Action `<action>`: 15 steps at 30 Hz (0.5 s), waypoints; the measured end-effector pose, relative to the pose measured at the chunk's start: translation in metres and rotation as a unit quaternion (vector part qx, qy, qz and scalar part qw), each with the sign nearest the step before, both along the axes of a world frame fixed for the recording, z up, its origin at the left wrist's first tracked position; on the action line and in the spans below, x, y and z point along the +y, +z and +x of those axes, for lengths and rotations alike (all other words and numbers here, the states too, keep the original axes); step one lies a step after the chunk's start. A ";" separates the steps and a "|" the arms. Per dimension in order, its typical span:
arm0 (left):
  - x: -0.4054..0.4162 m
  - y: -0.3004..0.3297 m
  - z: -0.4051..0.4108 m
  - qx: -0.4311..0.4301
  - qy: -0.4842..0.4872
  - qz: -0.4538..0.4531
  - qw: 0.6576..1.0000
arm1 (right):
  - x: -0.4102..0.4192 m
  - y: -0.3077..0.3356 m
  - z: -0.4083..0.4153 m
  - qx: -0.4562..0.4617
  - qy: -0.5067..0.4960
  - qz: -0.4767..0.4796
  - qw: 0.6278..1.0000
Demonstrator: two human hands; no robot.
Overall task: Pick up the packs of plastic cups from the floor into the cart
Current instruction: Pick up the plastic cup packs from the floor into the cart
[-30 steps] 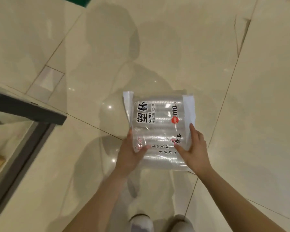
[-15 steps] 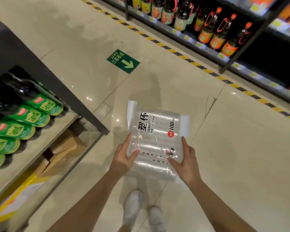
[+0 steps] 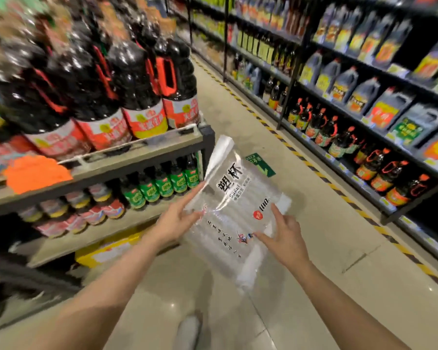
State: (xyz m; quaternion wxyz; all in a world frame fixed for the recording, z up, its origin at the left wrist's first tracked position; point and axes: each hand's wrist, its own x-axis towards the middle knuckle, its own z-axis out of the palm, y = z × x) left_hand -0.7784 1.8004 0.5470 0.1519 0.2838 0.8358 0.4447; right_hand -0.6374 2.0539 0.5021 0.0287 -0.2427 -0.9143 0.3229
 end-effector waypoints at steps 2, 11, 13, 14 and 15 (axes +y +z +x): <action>-0.038 0.035 0.001 0.034 0.017 0.005 0.999 | -0.012 0.032 -0.018 0.041 0.022 0.042 0.998; -0.216 0.132 0.065 0.027 0.073 0.023 0.997 | -0.136 0.132 -0.095 0.064 0.271 -0.126 0.952; -0.256 0.134 0.083 0.031 0.104 0.017 0.994 | -0.180 0.138 -0.095 0.059 0.306 -0.208 0.927; -0.281 0.134 0.094 0.039 0.124 0.007 0.991 | -0.205 0.139 -0.094 0.064 0.322 -0.227 0.917; -0.302 0.134 0.104 0.054 0.142 -0.009 0.988 | -0.228 0.141 -0.092 0.062 0.335 -0.230 0.912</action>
